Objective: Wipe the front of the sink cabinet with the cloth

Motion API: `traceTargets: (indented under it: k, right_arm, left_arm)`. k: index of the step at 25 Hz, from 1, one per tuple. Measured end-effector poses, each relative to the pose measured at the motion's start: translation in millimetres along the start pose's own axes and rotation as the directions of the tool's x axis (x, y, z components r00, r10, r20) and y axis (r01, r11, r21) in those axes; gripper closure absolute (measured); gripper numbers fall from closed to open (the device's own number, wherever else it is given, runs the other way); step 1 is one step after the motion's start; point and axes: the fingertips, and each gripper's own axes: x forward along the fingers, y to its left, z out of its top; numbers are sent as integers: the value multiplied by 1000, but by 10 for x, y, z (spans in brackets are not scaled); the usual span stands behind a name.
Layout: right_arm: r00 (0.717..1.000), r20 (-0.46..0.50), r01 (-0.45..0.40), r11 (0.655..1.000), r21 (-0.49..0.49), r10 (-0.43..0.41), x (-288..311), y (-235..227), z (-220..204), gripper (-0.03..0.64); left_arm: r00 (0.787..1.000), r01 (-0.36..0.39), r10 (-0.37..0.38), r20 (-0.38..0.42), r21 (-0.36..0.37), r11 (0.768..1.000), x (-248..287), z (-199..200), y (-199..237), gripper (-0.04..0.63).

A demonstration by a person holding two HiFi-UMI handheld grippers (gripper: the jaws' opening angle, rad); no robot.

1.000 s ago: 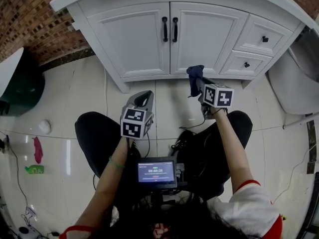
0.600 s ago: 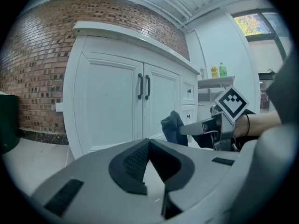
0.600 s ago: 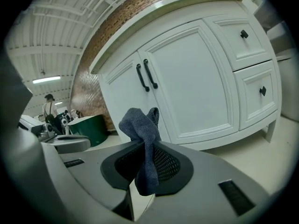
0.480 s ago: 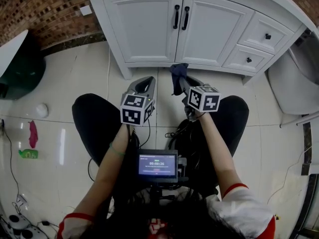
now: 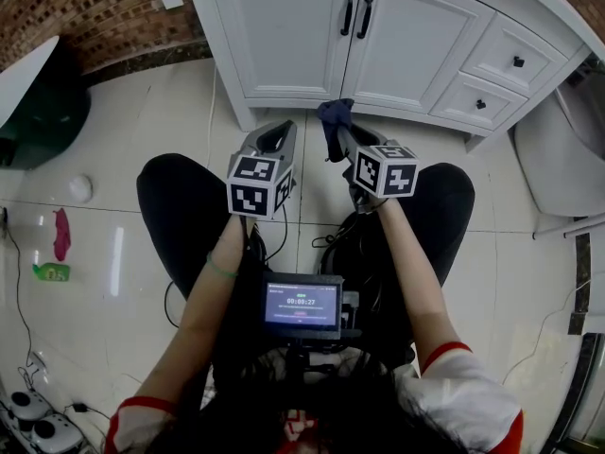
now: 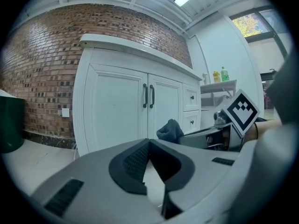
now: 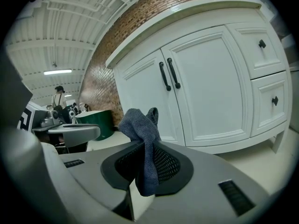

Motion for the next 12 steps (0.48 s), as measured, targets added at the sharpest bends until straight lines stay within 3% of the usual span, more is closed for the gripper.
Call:
traceTargets:
  k: [12]
  right_arm:
    - [1000,-11,1,1000,-22,-1,25,32,-44,557]
  left_arm:
    - [1000,-6,6,4,1,1000,-11,-5,27,575]
